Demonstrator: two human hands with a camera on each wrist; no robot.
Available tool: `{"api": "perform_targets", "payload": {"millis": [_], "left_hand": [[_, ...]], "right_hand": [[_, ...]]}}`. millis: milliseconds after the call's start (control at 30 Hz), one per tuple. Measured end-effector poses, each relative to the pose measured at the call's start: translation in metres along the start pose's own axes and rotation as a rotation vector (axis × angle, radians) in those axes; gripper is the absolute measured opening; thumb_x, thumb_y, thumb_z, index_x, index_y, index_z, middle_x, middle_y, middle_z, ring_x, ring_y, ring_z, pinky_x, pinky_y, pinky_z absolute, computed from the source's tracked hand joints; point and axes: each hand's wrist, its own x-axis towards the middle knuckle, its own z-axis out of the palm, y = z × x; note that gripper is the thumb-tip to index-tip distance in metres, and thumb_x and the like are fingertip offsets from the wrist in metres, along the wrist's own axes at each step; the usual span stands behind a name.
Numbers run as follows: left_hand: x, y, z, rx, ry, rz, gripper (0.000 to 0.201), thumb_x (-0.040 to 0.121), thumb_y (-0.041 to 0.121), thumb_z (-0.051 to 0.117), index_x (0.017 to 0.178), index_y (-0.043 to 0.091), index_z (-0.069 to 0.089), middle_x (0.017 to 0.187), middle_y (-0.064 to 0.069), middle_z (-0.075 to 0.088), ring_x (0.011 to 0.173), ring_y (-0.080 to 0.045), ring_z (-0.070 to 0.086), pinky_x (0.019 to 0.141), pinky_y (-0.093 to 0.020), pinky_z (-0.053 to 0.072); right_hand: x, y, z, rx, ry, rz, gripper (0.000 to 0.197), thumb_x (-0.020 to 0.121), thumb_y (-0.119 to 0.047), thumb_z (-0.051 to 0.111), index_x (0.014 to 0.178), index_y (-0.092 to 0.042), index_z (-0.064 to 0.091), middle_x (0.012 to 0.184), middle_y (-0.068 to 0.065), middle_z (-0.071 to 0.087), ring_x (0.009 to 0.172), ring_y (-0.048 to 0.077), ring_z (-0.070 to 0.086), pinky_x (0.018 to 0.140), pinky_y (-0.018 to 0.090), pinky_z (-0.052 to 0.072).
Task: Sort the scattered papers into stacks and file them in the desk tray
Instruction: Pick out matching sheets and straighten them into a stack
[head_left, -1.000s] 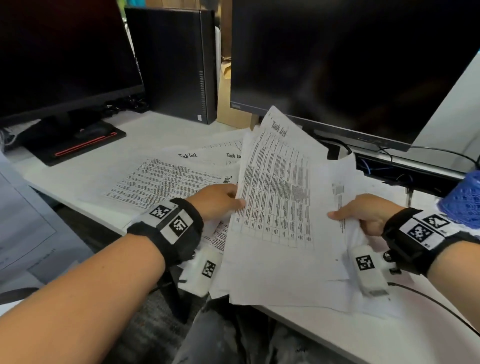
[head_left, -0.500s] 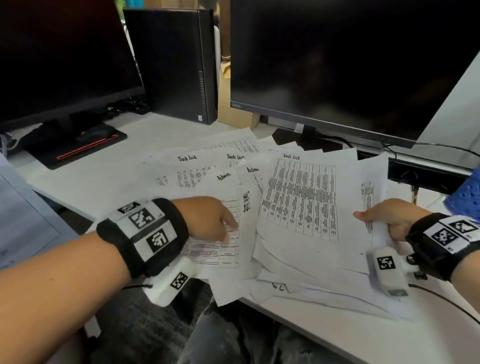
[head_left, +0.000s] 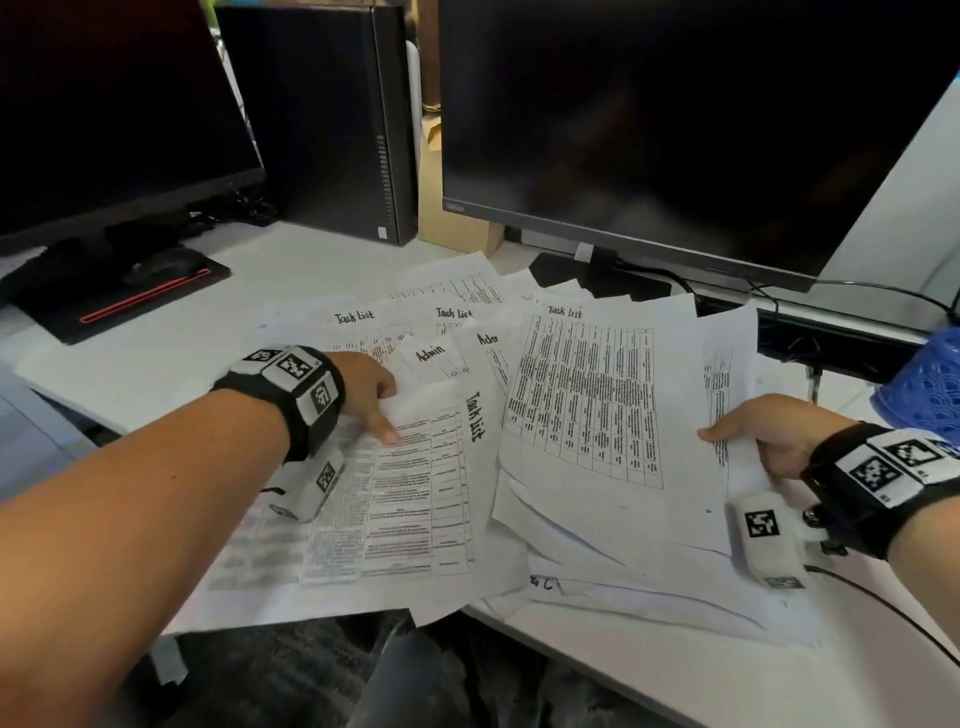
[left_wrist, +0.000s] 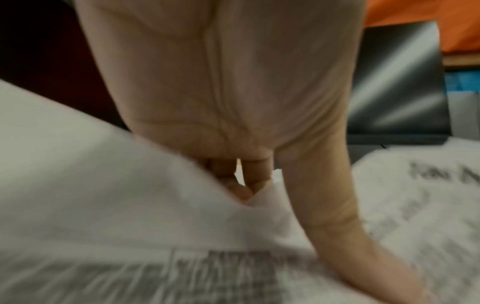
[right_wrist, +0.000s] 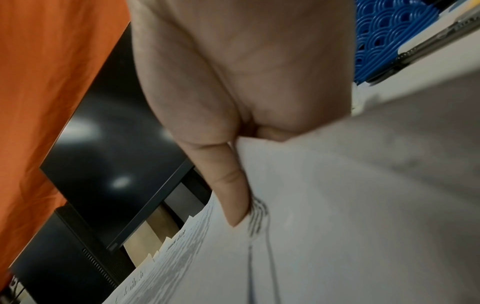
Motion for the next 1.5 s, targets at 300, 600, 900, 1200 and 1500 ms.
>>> {"api": "perform_targets", "payload": {"millis": [300, 600, 900, 1200, 1500], "left_hand": [[-0.033, -0.045, -0.047, -0.216, 0.400, -0.172, 0.052, 0.091, 0.038, 0.058, 0.137, 0.015, 0.048, 0.139, -0.009, 0.050, 0.126, -0.029, 0.046, 0.107, -0.036, 0.032], [-0.054, -0.025, -0.048, -0.168, 0.490, -0.328, 0.040, 0.102, 0.023, 0.038, 0.129, -0.003, 0.052, 0.133, -0.021, 0.052, 0.124, -0.034, 0.048, 0.102, -0.037, 0.036], [-0.035, 0.062, 0.000, -0.283, 0.246, -0.244, 0.032, 0.097, 0.016, 0.048, 0.123, 0.000, 0.059, 0.130, -0.013, 0.057, 0.120, -0.026, 0.054, 0.098, -0.027, 0.040], [-0.014, 0.091, 0.025, -0.955, 0.347, -0.266, 0.054, 0.092, 0.011, 0.057, 0.141, 0.007, 0.035, 0.138, -0.010, 0.048, 0.128, -0.027, 0.046, 0.104, -0.034, 0.035], [0.019, 0.089, 0.060, -1.546, 0.043, -0.143, 0.104, 0.025, 0.053, 0.092, 0.114, 0.008, 0.064, 0.107, -0.013, 0.071, 0.097, -0.035, 0.067, 0.089, -0.052, 0.052]], "right_hand": [[-0.011, 0.002, -0.003, 0.225, -0.020, -0.025, 0.035, 0.090, 0.002, 0.056, 0.123, 0.010, 0.051, 0.109, 0.024, 0.064, 0.109, 0.036, 0.058, 0.087, 0.048, 0.048], [-0.030, 0.012, -0.004, 0.508, -0.070, -0.106, 0.019, 0.096, 0.004, 0.042, 0.104, 0.001, 0.059, 0.075, 0.018, 0.073, 0.061, 0.029, 0.072, 0.044, 0.042, 0.056], [-0.033, -0.006, 0.010, 0.264, 0.004, -0.167, 0.021, 0.091, 0.004, 0.053, 0.111, 0.003, 0.060, 0.093, 0.017, 0.073, 0.079, 0.026, 0.072, 0.072, 0.040, 0.059], [-0.032, -0.043, 0.047, -0.380, 0.191, -0.338, 0.044, 0.082, -0.025, 0.070, 0.120, -0.005, 0.058, 0.117, 0.014, 0.064, 0.105, 0.034, 0.060, 0.093, 0.045, 0.051], [-0.031, -0.049, 0.059, -0.525, 0.191, -0.332, 0.025, 0.098, -0.009, 0.044, 0.113, 0.004, 0.059, 0.117, 0.019, 0.061, 0.108, 0.036, 0.057, 0.097, 0.043, 0.047]]}}
